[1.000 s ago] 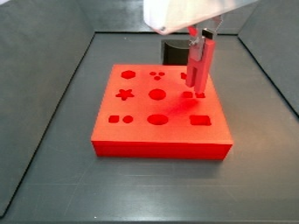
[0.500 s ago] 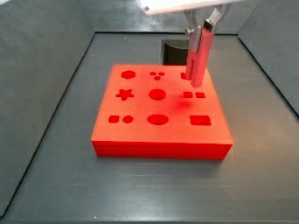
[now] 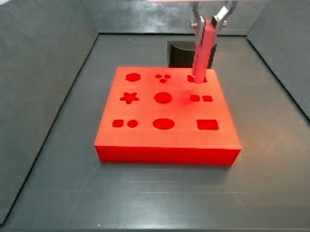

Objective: Insert the double-square object.

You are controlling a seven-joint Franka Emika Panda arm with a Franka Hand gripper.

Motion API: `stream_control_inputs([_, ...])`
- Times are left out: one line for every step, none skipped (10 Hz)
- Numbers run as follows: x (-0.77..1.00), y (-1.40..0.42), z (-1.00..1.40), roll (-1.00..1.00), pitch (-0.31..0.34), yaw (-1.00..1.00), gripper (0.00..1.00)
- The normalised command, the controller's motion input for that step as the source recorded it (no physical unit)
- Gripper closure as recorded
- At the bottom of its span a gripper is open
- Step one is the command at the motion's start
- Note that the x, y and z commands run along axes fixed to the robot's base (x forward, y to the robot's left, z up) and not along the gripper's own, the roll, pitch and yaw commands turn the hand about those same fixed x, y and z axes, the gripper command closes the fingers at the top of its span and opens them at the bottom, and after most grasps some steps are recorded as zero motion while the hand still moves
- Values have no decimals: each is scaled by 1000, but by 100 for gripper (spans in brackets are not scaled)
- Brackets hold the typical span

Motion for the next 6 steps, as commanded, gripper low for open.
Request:
stream_control_inputs([0, 51, 117, 0, 100, -906, 100])
stream_control_inputs([0, 0, 97, -16, 107, -940, 100])
stream_control_inputs([83, 49, 0, -13, 46, -923, 100])
stream_control_inputs([114, 11, -66, -61, 41, -929, 100])
stream_control_inputs([11, 0, -111, -91, 87, -980, 100])
stream_control_inputs([0, 0, -103, -97, 97, -986, 100])
